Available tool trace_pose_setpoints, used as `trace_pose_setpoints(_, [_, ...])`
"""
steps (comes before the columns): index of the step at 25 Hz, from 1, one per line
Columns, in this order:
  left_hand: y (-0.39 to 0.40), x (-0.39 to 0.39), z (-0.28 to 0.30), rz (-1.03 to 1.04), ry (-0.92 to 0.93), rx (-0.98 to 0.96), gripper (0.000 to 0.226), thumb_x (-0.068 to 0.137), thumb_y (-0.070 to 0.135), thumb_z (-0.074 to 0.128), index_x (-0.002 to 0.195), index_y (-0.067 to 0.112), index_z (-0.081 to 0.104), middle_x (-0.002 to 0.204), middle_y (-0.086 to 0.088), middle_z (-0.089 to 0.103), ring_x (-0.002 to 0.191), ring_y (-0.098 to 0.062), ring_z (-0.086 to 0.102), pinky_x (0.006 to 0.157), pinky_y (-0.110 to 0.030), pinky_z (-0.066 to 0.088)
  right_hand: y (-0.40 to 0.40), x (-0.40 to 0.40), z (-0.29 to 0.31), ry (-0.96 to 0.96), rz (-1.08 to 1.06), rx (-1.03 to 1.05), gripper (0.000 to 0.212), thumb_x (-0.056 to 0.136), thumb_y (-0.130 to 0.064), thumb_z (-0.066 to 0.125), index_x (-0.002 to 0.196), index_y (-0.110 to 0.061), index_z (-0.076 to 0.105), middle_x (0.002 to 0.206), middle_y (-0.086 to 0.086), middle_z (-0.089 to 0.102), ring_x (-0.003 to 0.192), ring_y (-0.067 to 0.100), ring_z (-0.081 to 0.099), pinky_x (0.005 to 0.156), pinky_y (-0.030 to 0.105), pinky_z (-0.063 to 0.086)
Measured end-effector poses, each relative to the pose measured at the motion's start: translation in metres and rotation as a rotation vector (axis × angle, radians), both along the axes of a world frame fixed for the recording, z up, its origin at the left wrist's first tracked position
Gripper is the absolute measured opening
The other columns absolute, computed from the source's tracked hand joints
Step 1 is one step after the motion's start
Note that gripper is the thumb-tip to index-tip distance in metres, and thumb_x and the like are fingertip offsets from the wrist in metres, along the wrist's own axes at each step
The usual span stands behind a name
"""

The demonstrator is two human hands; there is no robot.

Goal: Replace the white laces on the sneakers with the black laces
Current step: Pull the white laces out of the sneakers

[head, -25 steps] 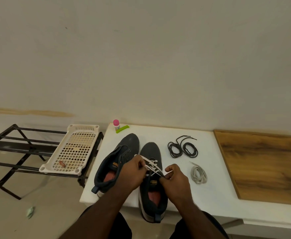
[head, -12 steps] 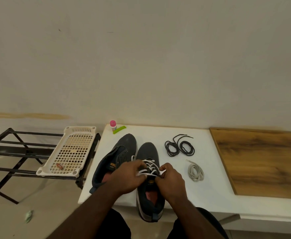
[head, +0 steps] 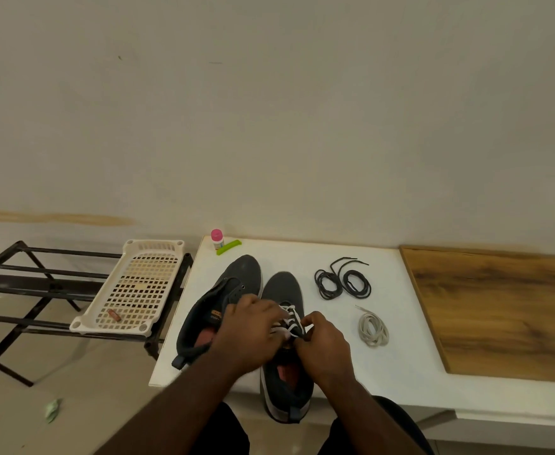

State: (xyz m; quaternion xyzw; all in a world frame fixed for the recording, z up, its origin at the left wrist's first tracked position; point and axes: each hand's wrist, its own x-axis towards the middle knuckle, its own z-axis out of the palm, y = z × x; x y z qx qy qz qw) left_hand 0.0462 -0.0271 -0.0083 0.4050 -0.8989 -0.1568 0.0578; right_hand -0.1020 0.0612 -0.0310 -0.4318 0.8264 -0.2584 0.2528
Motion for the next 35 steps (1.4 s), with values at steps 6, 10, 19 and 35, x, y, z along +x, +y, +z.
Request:
trace_pose_setpoints(6, [-0.007, 0.0, 0.002, 0.1, 0.209, 0.007, 0.014, 0.094, 0.035, 0.05, 0.094, 0.028, 0.062, 0.093, 0.011, 0.064, 0.093, -0.011, 0.058, 0.084, -0.038, 0.049, 0.002, -0.003, -0.003, -0.029, -0.005, -0.009, 0.024, 0.082, -0.027, 0.065, 0.102, -0.034, 0.052, 0.083, -0.009, 0.064, 0.076, 0.008, 0.061, 0.066, 0.024, 0.048])
trace_pose_setpoints(10, [-0.032, 0.029, 0.009, 0.579, 0.244, 0.001, 0.018, 0.095, 0.028, 0.052, 0.111, 0.023, 0.058, 0.113, -0.001, 0.065, 0.1, -0.02, 0.06, 0.085, -0.043, 0.053, 0.003, -0.003, -0.003, -0.027, 0.017, -0.051, 0.033, 0.083, -0.024, 0.066, 0.114, -0.031, 0.055, 0.096, -0.011, 0.062, 0.083, 0.007, 0.06, 0.066, 0.018, 0.043])
trace_pose_setpoints(19, [0.027, -0.005, -0.017, 0.325, 0.256, 0.37, 0.02, 0.09, 0.026, 0.061, 0.102, 0.025, 0.045, 0.096, 0.003, 0.061, 0.086, -0.011, 0.059, 0.072, -0.024, 0.047, -0.012, 0.004, 0.002, 0.252, 0.23, -0.196, 0.014, 0.095, -0.024, 0.054, 0.099, -0.023, 0.067, 0.102, -0.005, 0.062, 0.095, 0.014, 0.056, 0.081, 0.025, 0.048])
trace_pose_setpoints(35, [0.031, -0.007, -0.019, 0.263, 0.253, 0.321, 0.011, 0.09, 0.03, 0.056, 0.096, 0.026, 0.047, 0.087, 0.006, 0.059, 0.079, -0.011, 0.06, 0.075, -0.036, 0.056, -0.002, -0.036, 0.007, 0.058, 0.002, -0.39, 0.013, 0.095, -0.014, 0.061, 0.103, -0.023, 0.065, 0.104, -0.007, 0.062, 0.105, 0.014, 0.055, 0.084, 0.026, 0.042])
